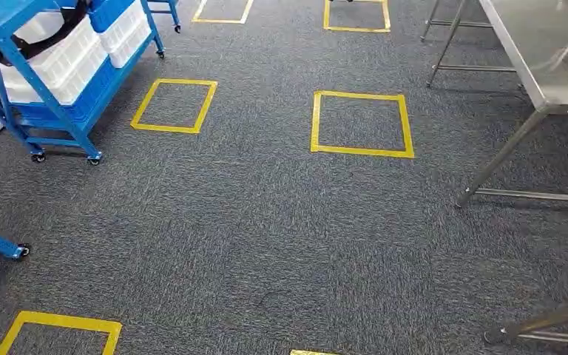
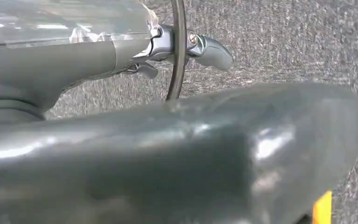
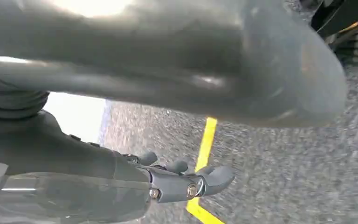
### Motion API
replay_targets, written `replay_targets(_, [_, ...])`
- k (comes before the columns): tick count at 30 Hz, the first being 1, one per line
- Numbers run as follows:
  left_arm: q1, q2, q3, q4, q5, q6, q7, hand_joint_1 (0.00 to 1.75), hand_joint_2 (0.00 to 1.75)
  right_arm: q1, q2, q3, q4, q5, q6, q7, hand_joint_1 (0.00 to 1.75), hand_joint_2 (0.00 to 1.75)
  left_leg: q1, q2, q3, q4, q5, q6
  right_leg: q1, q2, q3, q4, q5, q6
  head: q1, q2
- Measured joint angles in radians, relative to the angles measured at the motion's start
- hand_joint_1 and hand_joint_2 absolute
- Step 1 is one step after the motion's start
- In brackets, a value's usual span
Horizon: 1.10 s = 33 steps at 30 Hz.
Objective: Take the parts from the cabinet and place them on the table.
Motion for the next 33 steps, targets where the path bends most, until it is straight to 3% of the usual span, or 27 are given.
replay_targets(1, [-0.003,0.000,0.000,0.000,0.000,0.001,0.000,0.00,0.00,0.000,0.000,0.000,0.000,0.001,0.001,-0.001,0.00,0.00,-0.004,-0.018,0.004,0.000,0.005,0.010,0.002,-0.008,0.002,-0.001,-0.003,0.007,0.000,0.000])
replay_targets(4, [0.003,0.000,0.000,0.000,0.000,0.002,0.000,0.00,0.00,-0.014,0.000,0.000,0.000,0.004,0.001,-0.001,0.00,0.00,-0.007,-0.053,-0.004,-0.010,0.008,0.023,0.001,-0.038,0.018,-0.010,-0.004,0.021,0.000,0.000])
replay_targets(5, [0.006,0.000,0.000,0.000,0.000,0.002,0.002,0.00,0.00,-0.014,0.000,0.000,0.000,0.005,0.001,-0.001,0.00,0.00,0.007,-0.061,0.013,-0.026,0.018,0.032,-0.003,-0.003,0.021,-0.005,-0.012,0.030,0.000,0.000])
replay_targets(6, [0.006,-0.001,0.000,0.000,0.000,0.002,0.002,0.00,0.00,-0.011,0.000,0.000,0.000,0.005,0.001,-0.002,0.00,0.00,0.006,-0.071,0.015,-0.031,0.020,0.037,-0.005,0.062,0.010,0.020,-0.032,0.031,0.000,0.000])
replay_targets(7, [0.003,-0.001,0.000,0.000,0.000,0.002,0.002,0.00,0.00,-0.010,0.003,0.000,0.000,0.006,0.001,-0.003,0.00,0.00,0.005,-0.081,0.013,-0.030,0.022,0.042,-0.005,0.090,-0.023,0.084,-0.070,0.029,0.000,0.000])
replay_targets(9, [-0.001,0.000,0.000,0.000,0.000,0.003,0.002,0.00,0.00,-0.005,0.010,-0.002,0.000,0.006,0.001,-0.001,0.00,0.00,0.002,-0.105,0.011,-0.030,0.023,0.046,-0.006,0.104,-0.103,0.234,-0.134,0.029,0.000,0.000])
replay_targets(10, [-0.002,0.001,0.000,0.000,0.000,0.003,0.002,0.00,0.00,-0.003,0.012,-0.002,0.000,0.006,0.001,-0.002,0.00,0.00,0.002,-0.122,0.011,-0.029,0.023,0.046,-0.006,0.107,-0.134,0.285,-0.141,0.031,0.000,0.000])
replay_targets(11, [-0.001,0.001,0.000,0.000,0.001,0.003,0.002,0.00,0.00,-0.002,0.014,-0.002,0.000,0.006,0.001,-0.001,0.00,0.00,0.002,-0.138,0.012,-0.028,0.022,0.046,-0.006,0.107,-0.143,0.287,-0.121,0.031,0.000,0.000])
replay_targets(12, [-0.001,0.002,0.000,0.000,0.000,0.003,0.002,0.00,0.00,-0.002,0.016,-0.002,0.000,0.006,0.001,-0.001,0.00,0.00,0.003,-0.155,0.015,-0.026,0.021,0.045,-0.008,0.109,-0.130,0.242,-0.078,0.031,0.000,0.000])
replay_targets(13, [0.000,0.001,0.000,0.000,0.000,0.003,0.002,0.00,0.00,-0.002,0.016,-0.002,0.000,0.007,0.002,-0.001,0.00,0.00,0.003,-0.172,0.018,-0.024,0.019,0.042,-0.011,0.115,-0.098,0.163,-0.024,0.030,0.000,0.000])
replay_targets(14, [0.001,0.001,0.001,0.000,0.000,0.003,0.003,0.00,0.00,-0.001,0.016,-0.002,0.000,0.007,0.003,-0.001,0.00,0.00,0.004,-0.186,0.019,-0.020,0.016,0.038,-0.014,0.138,-0.061,0.075,0.026,0.028,0.000,0.000])
replay_targets(15, [0.000,0.001,0.000,0.000,0.000,0.003,0.003,0.00,0.00,0.001,0.016,-0.002,0.000,0.008,0.006,-0.001,0.00,0.00,0.008,-0.195,0.011,-0.017,0.014,0.034,-0.017,0.200,-0.042,0.019,0.033,0.026,0.000,0.000])
replay_targets(17, [-0.002,0.001,0.000,0.000,-0.001,0.003,0.005,0.00,0.00,-0.001,0.016,-0.002,0.000,0.010,0.008,-0.002,0.00,0.00,0.007,-0.218,0.004,-0.009,0.012,0.018,-0.011,0.179,-0.042,0.012,0.033,0.024,0.000,0.000])
replay_targets(19, [0.004,0.001,0.000,0.000,-0.001,0.003,0.005,0.00,0.00,-0.006,0.016,-0.002,0.000,0.010,0.008,-0.001,0.00,0.00,0.010,-0.238,-0.003,-0.017,0.014,0.005,-0.004,0.161,-0.038,0.010,0.034,0.014,0.000,0.000])
replay_targets(20, [0.005,0.002,0.000,0.000,-0.001,0.003,0.005,0.00,0.00,-0.009,0.016,-0.002,0.000,0.010,0.011,-0.002,0.00,0.00,0.009,-0.236,0.001,-0.012,0.011,0.000,-0.015,0.146,-0.033,-0.003,0.040,0.006,0.000,0.000])
replay_targets(21, [0.005,0.001,0.000,0.000,-0.001,0.003,0.005,0.00,0.00,-0.007,0.016,-0.002,0.000,0.011,0.013,-0.001,0.00,0.00,0.008,-0.176,-0.003,0.008,-0.002,-0.002,-0.013,0.134,-0.026,-0.010,0.041,0.001,0.000,0.000])
replay_targets(22, [0.004,0.001,0.000,0.000,-0.001,0.004,0.005,0.00,0.00,-0.001,0.016,-0.003,0.000,0.013,0.013,-0.002,0.00,0.00,0.006,-0.132,-0.031,0.064,-0.038,-0.005,-0.012,0.119,-0.023,-0.012,0.039,-0.008,0.000,0.000])
replay_targets(24, [-0.002,0.000,0.000,0.000,-0.002,0.004,0.005,0.00,0.00,0.003,0.012,-0.003,0.000,0.017,0.013,-0.002,0.00,0.00,0.011,-0.105,-0.110,0.216,-0.111,-0.014,-0.007,0.086,-0.022,-0.011,0.035,-0.013,0.000,0.000])
replay_targets(25, [-0.003,0.000,0.000,0.000,-0.002,0.004,0.004,0.00,0.00,0.003,0.009,-0.003,0.000,0.018,0.013,-0.002,0.00,0.00,0.014,-0.102,-0.142,0.275,-0.127,-0.017,-0.006,0.070,-0.023,-0.011,0.033,-0.013,0.000,0.000])
replay_targets(26, [-0.001,0.000,0.000,0.000,-0.002,0.004,0.004,0.00,0.00,0.003,0.007,-0.003,0.000,0.019,0.013,-0.002,0.00,0.00,0.015,-0.099,-0.150,0.288,-0.120,-0.019,-0.005,0.057,-0.021,-0.011,0.031,-0.013,0.000,0.000])
replay_targets(27, [0.001,0.000,0.000,0.000,-0.002,0.004,0.005,0.00,0.00,0.002,0.005,-0.003,0.000,0.019,0.014,-0.002,0.00,0.00,0.016,-0.096,-0.136,0.257,-0.092,-0.020,-0.005,0.044,-0.018,-0.011,0.028,-0.011,0.000,0.000])
replay_targets(29, [0.004,0.001,0.000,0.000,-0.002,0.004,0.005,0.00,0.00,0.001,0.004,-0.003,0.000,0.021,0.014,-0.002,0.00,0.00,0.016,-0.070,-0.047,0.091,-0.004,-0.018,-0.006,0.018,-0.006,-0.011,0.019,-0.005,0.000,0.000])
replay_targets(30, [0.004,0.001,0.000,0.000,-0.002,0.005,0.005,0.00,0.00,0.001,0.004,-0.003,0.000,0.021,0.014,-0.002,0.00,0.00,0.014,-0.021,-0.003,0.010,0.023,-0.013,-0.003,0.006,0.002,-0.010,0.014,0.001,0.000,0.000])
replay_targets(31, [0.002,0.000,0.000,0.000,-0.002,0.004,0.005,0.00,0.00,0.001,0.004,-0.003,0.000,0.021,0.014,-0.002,0.00,0.00,0.005,0.016,0.001,0.003,0.007,-0.001,0.003,-0.003,0.005,-0.010,0.010,0.006,0.000,0.000])
replay_targets(33, [-0.002,0.000,0.000,0.000,-0.002,0.004,0.004,0.00,0.00,-0.001,0.004,-0.003,0.000,0.022,0.014,-0.002,0.00,0.00,0.002,-0.008,-0.001,-0.003,0.012,0.007,0.002,-0.023,0.011,-0.011,0.006,0.018,0.000,0.000])
